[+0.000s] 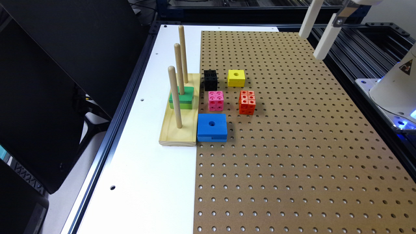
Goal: Pick up blue block.
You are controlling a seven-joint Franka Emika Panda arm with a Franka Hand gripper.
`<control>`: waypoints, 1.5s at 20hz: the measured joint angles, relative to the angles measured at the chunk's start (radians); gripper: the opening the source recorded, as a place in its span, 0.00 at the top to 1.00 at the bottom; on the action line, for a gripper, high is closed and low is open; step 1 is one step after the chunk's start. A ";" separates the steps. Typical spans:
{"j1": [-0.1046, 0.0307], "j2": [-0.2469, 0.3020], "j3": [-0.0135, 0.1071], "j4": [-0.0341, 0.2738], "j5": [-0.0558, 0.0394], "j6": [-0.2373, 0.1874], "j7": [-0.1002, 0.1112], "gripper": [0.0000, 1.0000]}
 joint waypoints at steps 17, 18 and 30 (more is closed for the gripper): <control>0.007 0.222 0.043 0.186 0.0001 0.016 0.051 0.00; 0.007 0.234 0.046 0.197 0.0001 0.016 0.054 0.00; 0.007 0.344 0.067 0.301 0.0001 0.017 0.075 0.00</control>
